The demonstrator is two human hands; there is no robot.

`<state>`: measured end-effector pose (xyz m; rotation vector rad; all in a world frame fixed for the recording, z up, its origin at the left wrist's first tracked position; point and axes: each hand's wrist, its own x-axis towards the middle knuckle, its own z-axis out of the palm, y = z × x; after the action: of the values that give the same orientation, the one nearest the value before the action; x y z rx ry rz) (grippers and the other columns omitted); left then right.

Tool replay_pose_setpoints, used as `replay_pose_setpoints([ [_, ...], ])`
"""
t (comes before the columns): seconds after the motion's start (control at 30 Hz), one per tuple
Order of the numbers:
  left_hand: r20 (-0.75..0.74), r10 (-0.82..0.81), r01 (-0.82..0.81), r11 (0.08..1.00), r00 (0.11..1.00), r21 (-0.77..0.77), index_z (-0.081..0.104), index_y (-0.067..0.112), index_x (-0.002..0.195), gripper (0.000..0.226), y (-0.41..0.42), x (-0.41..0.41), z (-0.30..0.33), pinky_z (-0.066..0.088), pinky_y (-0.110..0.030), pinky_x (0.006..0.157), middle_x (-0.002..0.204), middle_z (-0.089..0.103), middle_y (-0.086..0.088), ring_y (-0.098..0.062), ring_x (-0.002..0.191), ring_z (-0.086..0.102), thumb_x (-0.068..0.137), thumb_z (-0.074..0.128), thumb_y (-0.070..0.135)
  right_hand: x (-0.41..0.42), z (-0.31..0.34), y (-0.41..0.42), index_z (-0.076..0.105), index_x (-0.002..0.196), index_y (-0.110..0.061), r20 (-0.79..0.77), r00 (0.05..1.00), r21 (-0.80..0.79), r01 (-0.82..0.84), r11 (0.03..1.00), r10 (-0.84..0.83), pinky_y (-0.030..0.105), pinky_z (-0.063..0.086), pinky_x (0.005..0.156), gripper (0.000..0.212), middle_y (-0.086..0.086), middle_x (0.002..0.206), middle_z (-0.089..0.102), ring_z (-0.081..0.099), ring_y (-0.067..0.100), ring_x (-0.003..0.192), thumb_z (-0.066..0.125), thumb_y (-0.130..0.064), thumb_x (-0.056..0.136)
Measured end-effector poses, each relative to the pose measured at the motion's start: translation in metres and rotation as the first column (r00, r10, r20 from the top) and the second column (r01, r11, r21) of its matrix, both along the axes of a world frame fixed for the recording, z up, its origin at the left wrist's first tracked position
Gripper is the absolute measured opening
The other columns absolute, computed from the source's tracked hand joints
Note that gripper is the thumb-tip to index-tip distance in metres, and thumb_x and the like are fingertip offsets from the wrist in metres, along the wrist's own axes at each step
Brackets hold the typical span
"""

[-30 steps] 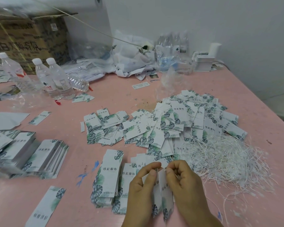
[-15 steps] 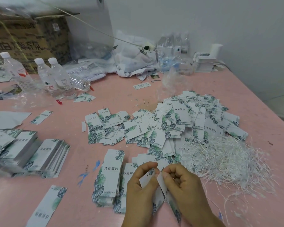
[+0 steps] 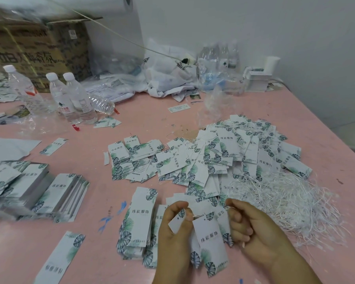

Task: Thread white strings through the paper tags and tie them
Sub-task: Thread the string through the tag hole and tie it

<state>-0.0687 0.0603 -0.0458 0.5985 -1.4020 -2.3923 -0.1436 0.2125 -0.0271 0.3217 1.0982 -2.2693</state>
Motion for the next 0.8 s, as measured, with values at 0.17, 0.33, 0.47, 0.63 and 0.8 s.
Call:
replay_pose_setpoints([
  [0.17,-0.028,0.007,-0.012,0.983,1.0,-0.183,0.069,0.032,0.091,0.013,0.003,0.004,-0.001,0.056,-0.036,0.08,0.107,0.069,-0.015,-0.025,0.089,0.072,0.083,0.076,0.024,0.03,0.008,-0.018,0.071,0.09,-0.028,-0.545,0.835,0.504,0.256,0.825,0.074,0.02,0.036,0.04,0.034,-0.001,0.057,0.057,0.045,0.008,0.044,0.072,-0.056,0.073],
  [0.33,-0.056,-0.012,-0.001,0.973,0.998,-0.23,0.069,0.021,0.09,0.017,0.007,0.006,0.006,0.049,-0.011,0.063,0.082,0.069,0.005,-0.005,0.074,0.067,0.086,0.068,0.004,0.043,0.001,-0.035,0.071,0.088,-0.045,-0.671,0.648,0.673,0.33,0.662,0.36,0.014,0.039,0.049,0.02,-0.005,0.054,0.05,0.043,0.0,0.049,0.076,-0.027,0.08],
  [0.47,-0.073,-0.026,0.009,0.975,0.997,-0.223,0.066,0.014,0.097,0.017,0.007,0.007,0.009,0.05,-0.013,0.06,0.073,0.067,0.005,-0.005,0.065,0.065,0.082,0.074,0.009,0.042,0.004,-0.036,0.073,0.08,-0.04,-0.634,0.694,0.672,0.275,0.687,0.342,0.016,0.04,0.049,0.022,0.01,0.059,0.055,0.044,0.003,0.05,0.076,-0.018,0.081],
  [0.63,-0.065,-0.073,0.05,0.952,0.995,-0.302,0.064,0.009,0.101,0.019,0.006,0.009,0.006,0.048,-0.01,0.056,0.073,0.067,0.006,-0.001,0.062,0.063,0.088,0.065,-0.005,0.038,0.008,-0.034,0.073,0.073,-0.031,-0.551,0.767,0.672,0.173,0.72,0.329,0.02,0.037,0.048,0.018,-0.001,0.054,0.054,0.042,0.009,0.049,0.073,-0.015,0.082],
  [0.8,-0.07,-0.053,0.027,0.944,0.996,-0.329,0.061,0.017,0.106,0.029,0.008,0.006,0.003,0.051,-0.014,0.064,0.083,0.071,0.001,-0.006,0.07,0.066,0.079,0.07,0.012,0.039,0.012,-0.033,0.072,0.07,-0.029,-0.557,0.767,0.667,0.184,0.722,0.319,0.015,0.037,0.046,0.021,-0.006,0.051,0.055,0.042,0.005,0.046,0.072,-0.013,0.083],
])
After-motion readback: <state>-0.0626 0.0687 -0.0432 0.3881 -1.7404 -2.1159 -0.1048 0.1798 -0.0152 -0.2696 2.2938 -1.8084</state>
